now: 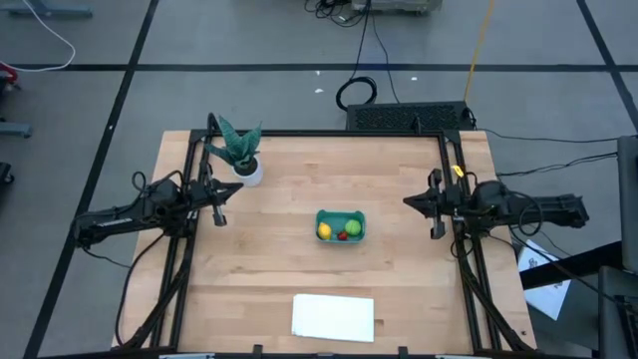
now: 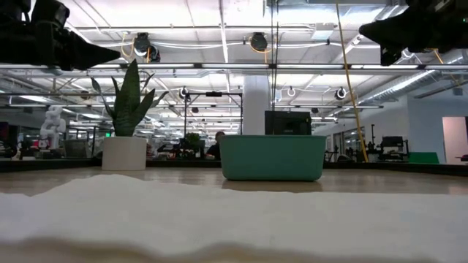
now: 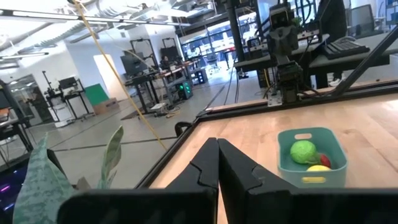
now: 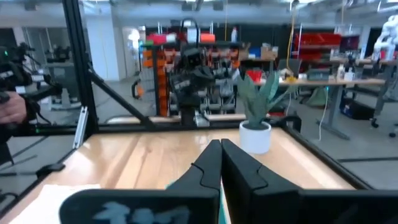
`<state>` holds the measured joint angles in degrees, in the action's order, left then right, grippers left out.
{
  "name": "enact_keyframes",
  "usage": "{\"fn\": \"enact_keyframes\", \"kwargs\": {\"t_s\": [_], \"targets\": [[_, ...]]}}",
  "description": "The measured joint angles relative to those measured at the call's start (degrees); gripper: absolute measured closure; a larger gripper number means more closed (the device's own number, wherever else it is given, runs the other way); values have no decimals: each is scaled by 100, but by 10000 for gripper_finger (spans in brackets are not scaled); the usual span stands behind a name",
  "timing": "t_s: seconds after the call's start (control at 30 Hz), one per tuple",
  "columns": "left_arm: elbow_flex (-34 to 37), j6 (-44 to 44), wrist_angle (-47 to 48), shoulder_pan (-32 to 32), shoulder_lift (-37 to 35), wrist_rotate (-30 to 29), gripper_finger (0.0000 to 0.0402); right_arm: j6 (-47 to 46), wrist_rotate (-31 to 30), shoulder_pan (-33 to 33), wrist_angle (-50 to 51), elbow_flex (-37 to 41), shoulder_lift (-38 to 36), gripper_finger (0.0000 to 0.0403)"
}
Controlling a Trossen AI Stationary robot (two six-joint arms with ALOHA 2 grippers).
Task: Pick and placing Produce into tupperware
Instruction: Return to Home Position
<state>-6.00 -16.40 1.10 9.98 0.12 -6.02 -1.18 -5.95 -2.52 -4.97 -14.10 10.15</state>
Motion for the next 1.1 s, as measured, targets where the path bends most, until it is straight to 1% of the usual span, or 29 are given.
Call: {"fn": "enact_keyframes", "kwargs": {"t_s": [0.3,0.53,0.63,0.73,0.9,1.03,1.1], "targets": [[-2,3,-115,0,0,-4,400,102,17,0,-182,223,-473,403],[-2,39,58,0,0,-6,400,119,21,0,-199,403,-592,403],[-2,62,84,0,0,-4,399,71,29,0,-400,557,-625,403],[-2,63,110,0,0,-2,400,33,176,0,-433,667,-670,403],[-7,64,321,0,0,31,400,-27,179,-23,-561,815,-737,403],[-7,63,337,0,0,53,399,-63,452,-31,-735,904,-739,403],[-7,64,337,0,0,134,400,-106,456,-32,-727,937,-739,403]]}}
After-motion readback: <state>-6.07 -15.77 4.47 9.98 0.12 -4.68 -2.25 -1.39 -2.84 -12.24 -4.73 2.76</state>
